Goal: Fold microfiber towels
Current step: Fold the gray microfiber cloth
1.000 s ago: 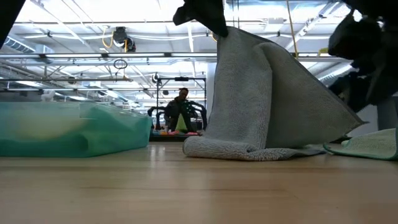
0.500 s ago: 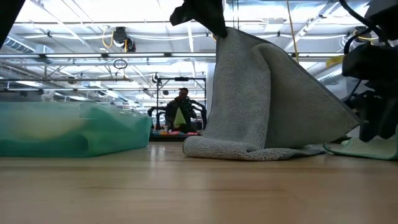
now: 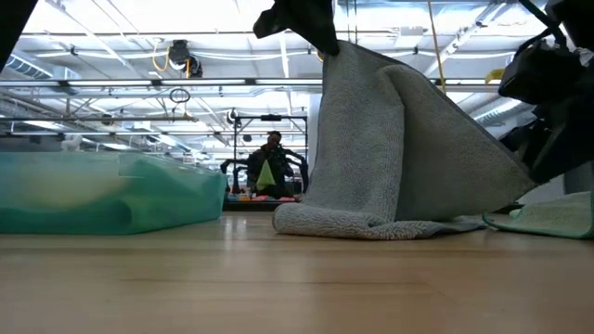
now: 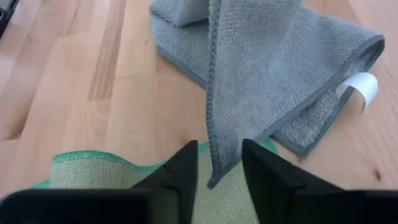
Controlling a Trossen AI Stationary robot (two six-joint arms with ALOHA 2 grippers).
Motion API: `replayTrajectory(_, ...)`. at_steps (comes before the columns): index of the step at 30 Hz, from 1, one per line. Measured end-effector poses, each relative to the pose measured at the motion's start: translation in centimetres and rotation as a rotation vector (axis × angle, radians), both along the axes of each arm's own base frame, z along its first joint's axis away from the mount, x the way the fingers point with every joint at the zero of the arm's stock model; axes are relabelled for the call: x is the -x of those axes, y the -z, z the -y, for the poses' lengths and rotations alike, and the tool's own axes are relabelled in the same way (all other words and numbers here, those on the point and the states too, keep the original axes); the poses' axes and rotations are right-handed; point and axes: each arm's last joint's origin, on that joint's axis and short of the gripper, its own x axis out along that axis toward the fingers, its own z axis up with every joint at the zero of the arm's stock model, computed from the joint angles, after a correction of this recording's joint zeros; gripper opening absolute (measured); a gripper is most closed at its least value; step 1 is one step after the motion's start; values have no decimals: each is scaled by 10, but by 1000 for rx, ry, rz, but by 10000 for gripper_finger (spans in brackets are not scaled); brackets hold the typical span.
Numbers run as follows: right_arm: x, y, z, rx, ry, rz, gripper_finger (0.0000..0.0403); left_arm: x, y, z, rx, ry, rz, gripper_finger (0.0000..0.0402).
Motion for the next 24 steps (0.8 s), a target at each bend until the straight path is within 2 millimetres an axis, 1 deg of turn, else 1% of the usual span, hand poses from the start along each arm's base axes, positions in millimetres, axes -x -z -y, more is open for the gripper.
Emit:
replayTrajectory(2,0,0,0,-8,6,-2,84,0,0,0,-2,4,-1,3)
replayTrajectory(5,0,-1,-1,-55,35,-13,20,0,0,0,-3,7,-1,4)
replayTrajectory(6,-1,-2,-1,-74,33,-14,11,0,0,1,-2,9,0,4)
replayTrajectory(7,-2,-6,-2,-95,44,-10,10,0,0,2,7,17,4,4)
replayTrajectory(10,-9,-24,-6,-165,73,6,6,-1,-2,7,67,60,20,3)
replayTrajectory(13,-17,-56,-11,-202,83,10,3,1,-15,18,127,117,91,4)
replayTrajectory(16,-21,-97,-12,-192,112,9,2,11,-33,30,142,152,157,2)
replayTrajectory(17,-22,-112,-12,-193,115,18,2,15,-40,34,146,167,185,3)
replayTrajectory(21,-22,-169,-12,-225,150,51,1,31,-57,49,143,227,221,2)
replayTrajectory(24,-25,-204,-14,-270,169,57,1,47,-74,58,148,295,260,3)
